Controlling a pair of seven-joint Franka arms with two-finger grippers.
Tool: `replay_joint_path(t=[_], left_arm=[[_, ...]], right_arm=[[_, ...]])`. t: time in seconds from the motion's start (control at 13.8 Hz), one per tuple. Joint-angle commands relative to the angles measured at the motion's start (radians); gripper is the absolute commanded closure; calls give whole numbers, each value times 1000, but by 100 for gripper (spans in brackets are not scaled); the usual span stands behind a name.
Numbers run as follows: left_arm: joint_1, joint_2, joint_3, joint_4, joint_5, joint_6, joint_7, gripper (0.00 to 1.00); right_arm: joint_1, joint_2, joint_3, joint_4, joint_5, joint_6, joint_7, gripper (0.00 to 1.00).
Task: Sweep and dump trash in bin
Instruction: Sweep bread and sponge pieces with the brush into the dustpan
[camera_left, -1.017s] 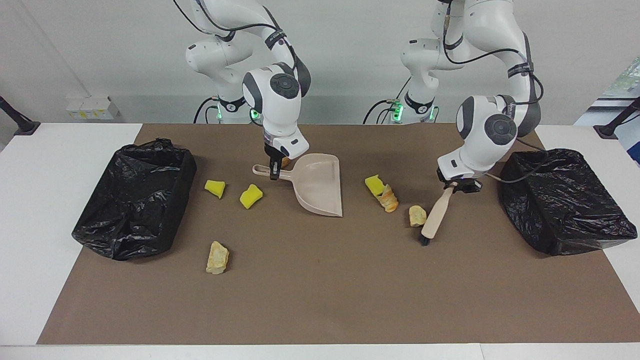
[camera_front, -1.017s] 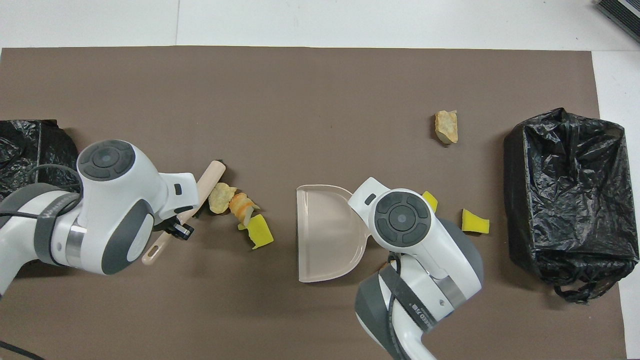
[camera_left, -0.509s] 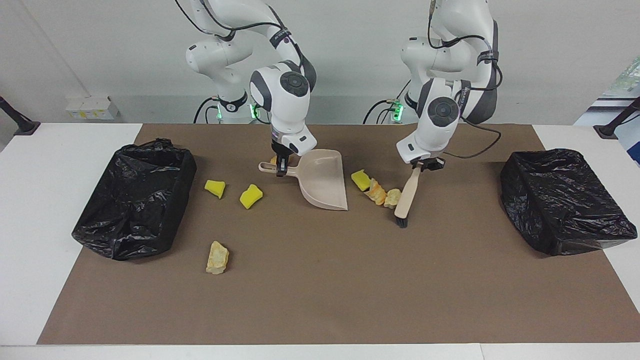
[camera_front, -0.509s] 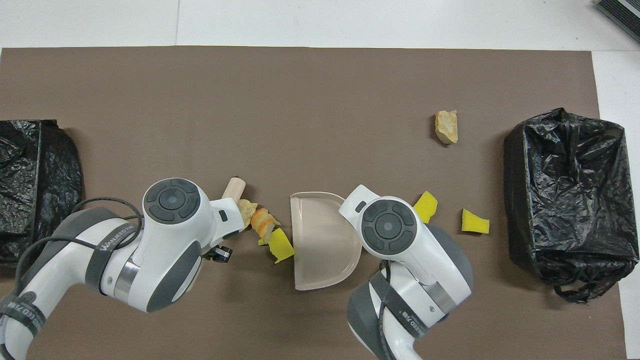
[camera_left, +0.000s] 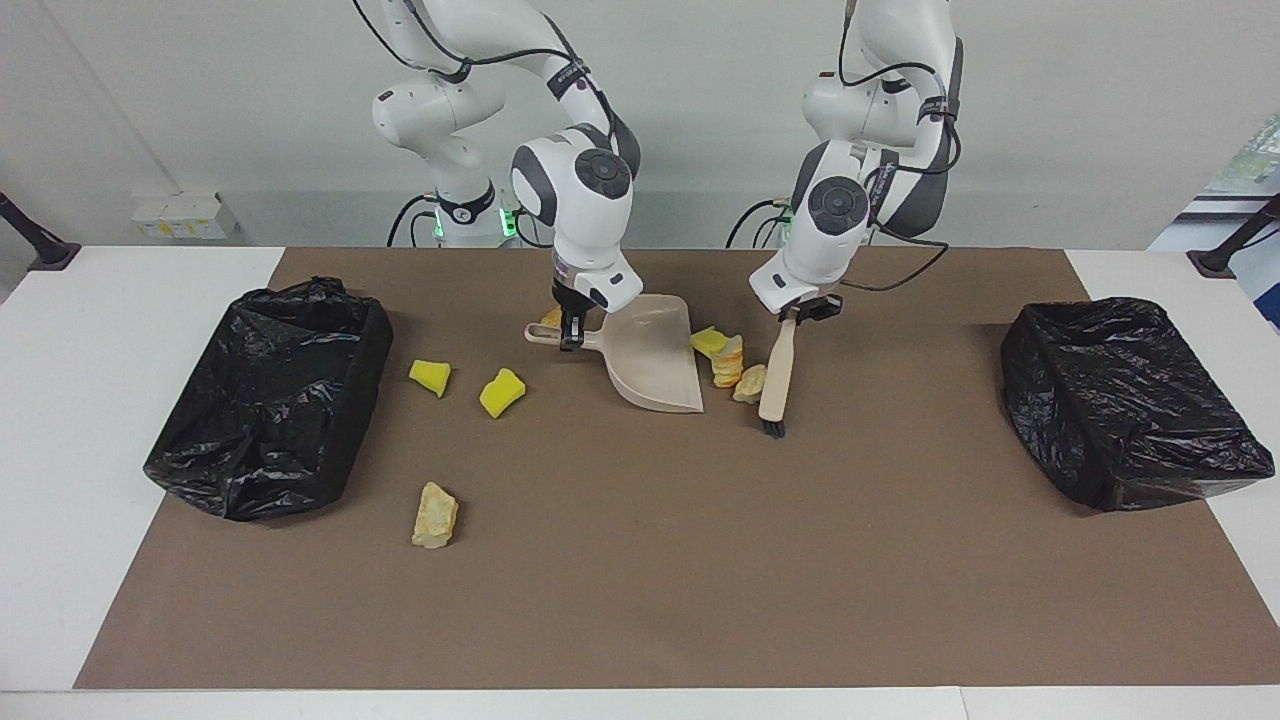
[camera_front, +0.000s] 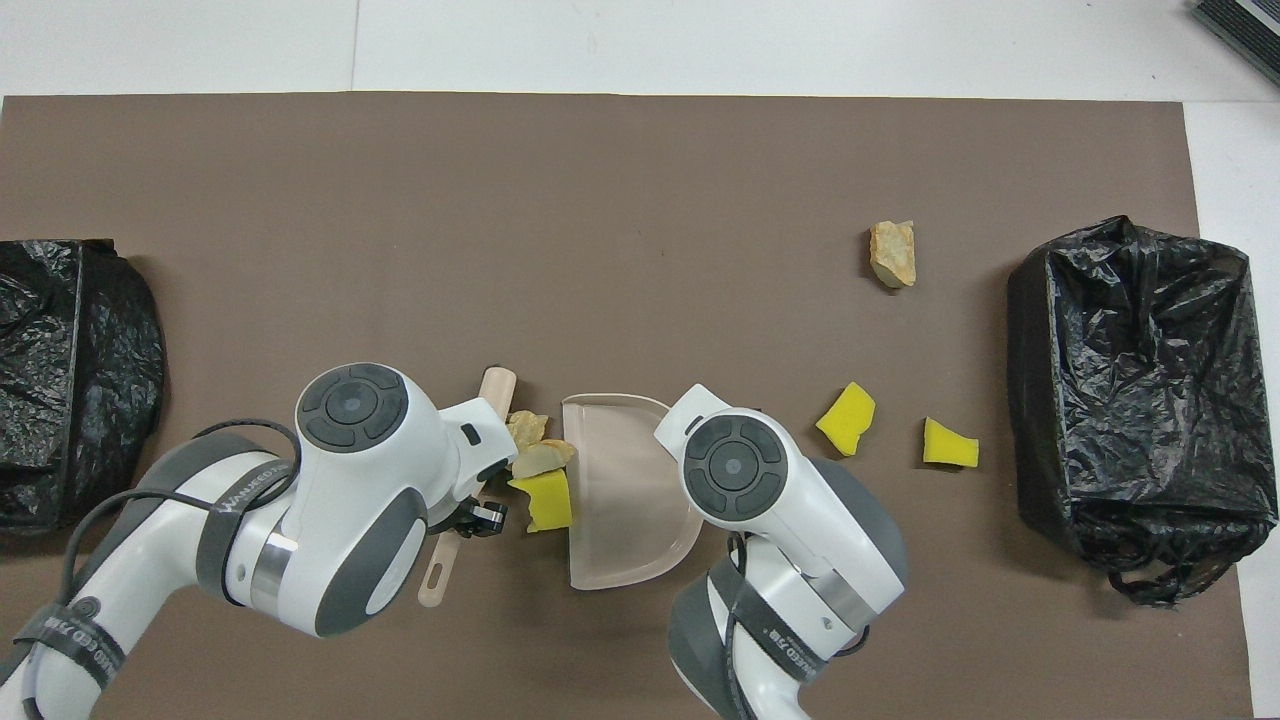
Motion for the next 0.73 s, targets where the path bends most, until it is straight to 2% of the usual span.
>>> replay_joint_path(t=[0.0, 0.15, 0.29, 0.51, 0.65], left_arm=[[-85, -14, 14, -31, -70, 55, -81, 100], [-116, -5, 14, -17, -85, 112, -114, 100], [-147, 24, 13, 32, -87, 109, -165, 100], [-258, 20, 13, 52, -99, 109, -269, 100], [-263, 26, 14, 86, -99, 98, -311, 100]], right_arm=[[1, 14, 2, 13, -14, 3, 18, 100], [1, 14, 2, 13, -12, 3, 27, 100], [0, 14, 2, 13, -12, 3, 47, 100], [-15, 14, 0, 11, -8, -6, 43, 100], [-45, 2, 0, 9, -8, 4, 38, 100]])
